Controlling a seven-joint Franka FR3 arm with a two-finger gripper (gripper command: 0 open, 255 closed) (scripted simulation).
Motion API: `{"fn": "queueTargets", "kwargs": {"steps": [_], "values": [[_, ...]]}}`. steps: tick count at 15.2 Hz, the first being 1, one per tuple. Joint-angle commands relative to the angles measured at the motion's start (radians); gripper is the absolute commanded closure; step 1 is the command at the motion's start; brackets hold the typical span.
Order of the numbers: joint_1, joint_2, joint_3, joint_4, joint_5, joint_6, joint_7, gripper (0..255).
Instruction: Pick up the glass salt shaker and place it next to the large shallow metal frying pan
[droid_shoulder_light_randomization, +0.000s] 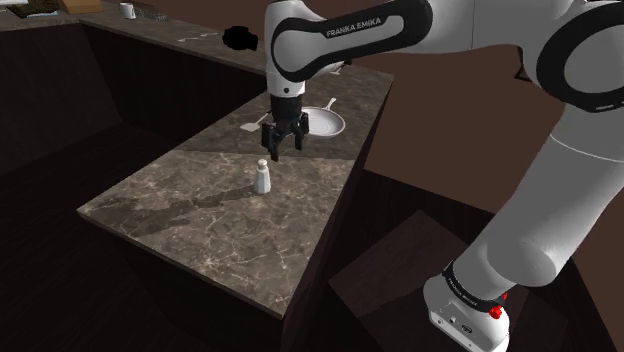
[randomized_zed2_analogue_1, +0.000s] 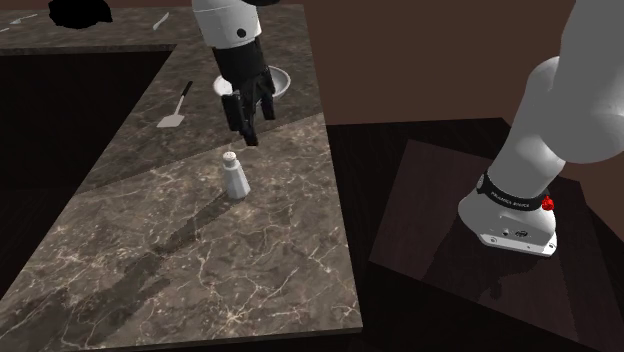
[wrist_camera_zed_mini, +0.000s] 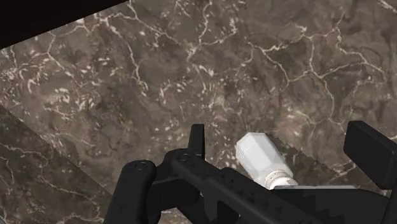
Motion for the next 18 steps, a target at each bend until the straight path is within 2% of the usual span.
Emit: {"fn": "queueTargets", "kwargs": {"steps": [1,5,12,18], "values": [[0.014,0.082,0.003,0.088,-0.027,-0.006,0.026,0],[0.053,0.241,0.000,0.271,-0.076,-0.028,0.072,0],[0.055,0.251,-0.002,0.190,-0.079,0.062,0.074,0],[0.055,0.252,-0.002,0.184,-0.079,0.069,0.074,0]]}}
